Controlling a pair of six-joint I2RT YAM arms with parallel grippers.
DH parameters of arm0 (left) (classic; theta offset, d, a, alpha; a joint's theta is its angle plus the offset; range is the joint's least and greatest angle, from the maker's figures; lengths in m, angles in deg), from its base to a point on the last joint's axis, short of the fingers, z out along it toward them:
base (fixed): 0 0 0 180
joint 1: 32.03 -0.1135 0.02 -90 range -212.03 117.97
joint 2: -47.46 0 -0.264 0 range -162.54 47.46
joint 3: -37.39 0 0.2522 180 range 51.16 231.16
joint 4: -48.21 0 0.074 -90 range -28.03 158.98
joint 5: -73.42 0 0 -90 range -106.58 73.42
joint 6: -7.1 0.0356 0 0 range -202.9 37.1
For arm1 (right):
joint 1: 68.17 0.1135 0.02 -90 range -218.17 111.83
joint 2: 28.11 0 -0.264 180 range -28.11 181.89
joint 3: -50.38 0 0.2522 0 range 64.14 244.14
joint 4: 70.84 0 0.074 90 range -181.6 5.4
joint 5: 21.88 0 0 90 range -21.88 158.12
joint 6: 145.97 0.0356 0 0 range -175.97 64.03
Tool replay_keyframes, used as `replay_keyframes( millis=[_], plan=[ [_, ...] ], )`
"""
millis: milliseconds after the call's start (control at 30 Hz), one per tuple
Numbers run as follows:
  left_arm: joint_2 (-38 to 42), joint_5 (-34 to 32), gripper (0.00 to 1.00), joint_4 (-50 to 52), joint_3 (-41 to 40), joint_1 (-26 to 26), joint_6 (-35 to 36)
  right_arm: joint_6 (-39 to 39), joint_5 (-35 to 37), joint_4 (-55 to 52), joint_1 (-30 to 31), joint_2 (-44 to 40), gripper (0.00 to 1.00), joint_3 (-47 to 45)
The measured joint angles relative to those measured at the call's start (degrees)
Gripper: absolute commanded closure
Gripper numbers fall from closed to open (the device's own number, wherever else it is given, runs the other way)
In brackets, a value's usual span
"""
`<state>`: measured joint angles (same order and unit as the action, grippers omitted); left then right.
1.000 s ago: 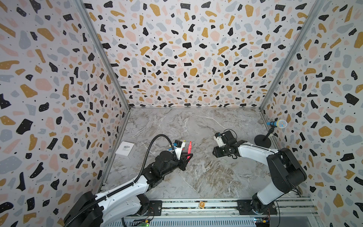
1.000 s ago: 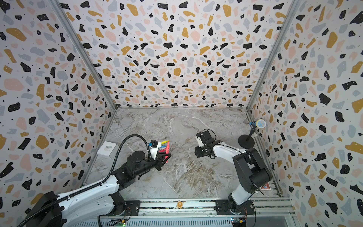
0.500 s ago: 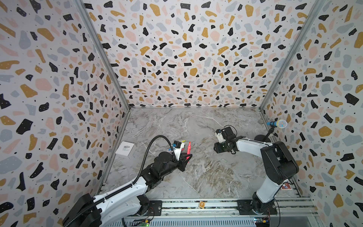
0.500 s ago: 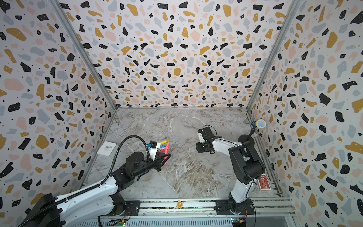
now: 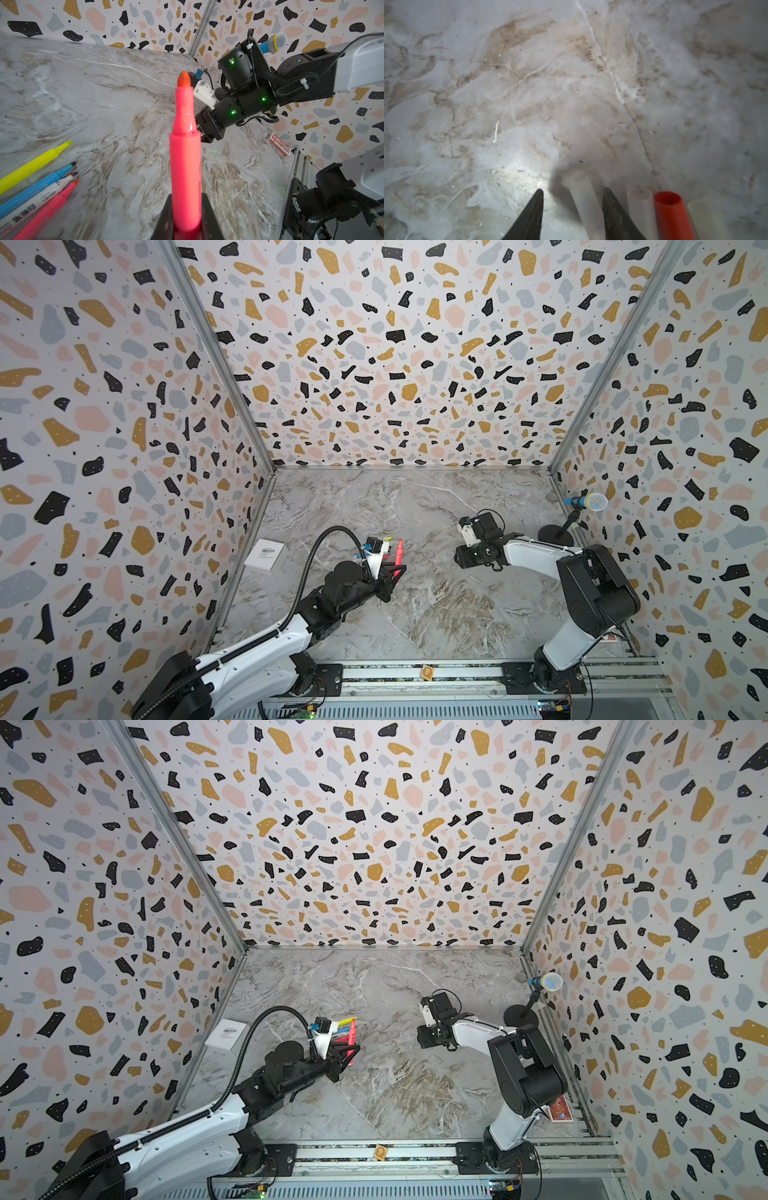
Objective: Insert pens into pen caps
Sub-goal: Pick up the pen cap from the center of the table.
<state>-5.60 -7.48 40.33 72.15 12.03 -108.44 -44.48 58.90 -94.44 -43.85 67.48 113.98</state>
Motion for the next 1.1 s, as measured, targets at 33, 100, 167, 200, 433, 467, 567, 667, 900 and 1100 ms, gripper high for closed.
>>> replay_keyframes(
  millis=[33, 100, 167, 200, 433, 467, 567, 667, 900, 1100],
  plan=[
    [0.0, -0.04, 1.0, 0.0, 0.0, 0.0, 0.0, 0.04, -0.28, 0.0, 0.0, -0.55, 0.53, -0.57],
    [0.02, -0.15, 1.0, 0.02, 0.0, 0.0, 0.0, 0.24, -0.79, 0.0, 0.0, -1.55, 0.53, -1.57],
    [0.0, -0.17, 1.0, 0.02, 0.0, 0.0, 0.0, 0.5, -1.44, -0.04, 0.04, -2.54, 0.53, -2.54],
    [0.02, -0.2, 1.0, 0.02, 0.0, 0.0, 0.0, 0.63, -1.62, -0.09, 0.11, -2.89, 0.53, -2.78],
    [0.0, -0.22, 1.0, 0.04, -0.02, 0.0, 0.0, 0.87, -1.2, -0.42, 0.24, -3.85, 0.54, -3.17],
    [0.0, -0.22, 1.0, 0.07, 0.0, 0.0, 0.0, 0.85, -0.74, -0.83, 0.24, -3.85, 0.54, -3.04],
    [0.0, -0.24, 1.0, 0.31, 0.0, 0.0, 0.0, 0.79, 0.55, -2.08, 0.24, -3.69, 0.55, -2.19],
    [0.0, -0.28, 1.0, 0.76, 0.0, 0.0, 0.02, 0.55, 2.1, -3.1, 0.42, -3.23, 0.56, -0.46],
    [0.0, -0.44, 1.0, 1.01, 0.0, 0.0, 0.02, -0.66, 4.44, -5.2, 1.22, -1.14, 0.6, 3.32],
    [0.0, -0.44, 1.0, 1.09, 0.0, 0.0, 0.13, -1.51, 6.6, -7.74, 3.02, 1.79, 0.63, 5.77]
  ],
)
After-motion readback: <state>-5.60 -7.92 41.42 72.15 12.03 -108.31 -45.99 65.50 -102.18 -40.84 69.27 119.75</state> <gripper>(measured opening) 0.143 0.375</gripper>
